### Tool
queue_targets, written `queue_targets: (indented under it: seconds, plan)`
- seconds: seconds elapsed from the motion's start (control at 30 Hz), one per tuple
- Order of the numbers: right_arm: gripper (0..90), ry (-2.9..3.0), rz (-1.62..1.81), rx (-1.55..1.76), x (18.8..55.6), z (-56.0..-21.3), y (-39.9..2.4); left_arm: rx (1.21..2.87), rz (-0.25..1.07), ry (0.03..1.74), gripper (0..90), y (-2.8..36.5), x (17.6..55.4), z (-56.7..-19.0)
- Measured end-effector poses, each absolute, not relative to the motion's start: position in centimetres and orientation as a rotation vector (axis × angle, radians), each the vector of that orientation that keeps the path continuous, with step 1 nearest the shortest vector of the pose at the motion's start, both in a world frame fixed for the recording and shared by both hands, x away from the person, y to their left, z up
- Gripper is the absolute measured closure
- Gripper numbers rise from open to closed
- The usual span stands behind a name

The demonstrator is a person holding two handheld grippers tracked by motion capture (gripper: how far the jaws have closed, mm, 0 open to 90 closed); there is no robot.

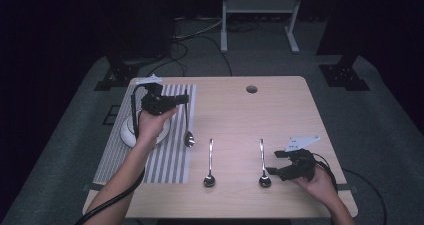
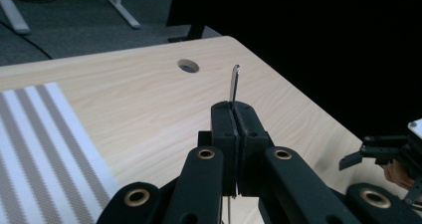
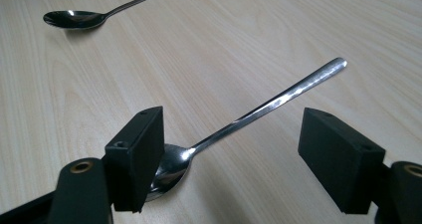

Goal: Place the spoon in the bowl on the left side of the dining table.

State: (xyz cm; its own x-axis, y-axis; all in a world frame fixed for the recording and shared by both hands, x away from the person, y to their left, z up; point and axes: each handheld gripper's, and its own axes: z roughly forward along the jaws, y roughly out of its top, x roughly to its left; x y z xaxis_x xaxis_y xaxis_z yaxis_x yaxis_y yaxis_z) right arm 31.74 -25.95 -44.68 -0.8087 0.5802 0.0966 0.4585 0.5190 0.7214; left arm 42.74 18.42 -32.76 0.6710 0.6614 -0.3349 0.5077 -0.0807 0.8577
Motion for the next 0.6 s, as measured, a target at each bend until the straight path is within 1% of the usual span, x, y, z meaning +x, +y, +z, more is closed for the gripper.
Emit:
queue_targets:
  seconds: [0.6]
  plan:
    - [25.0, 2.598, 1.164, 0.908, 31.7, -44.7, -26.1, 1.690, 0.227, 1.005, 89.1, 22.0, 43.2, -32.2]
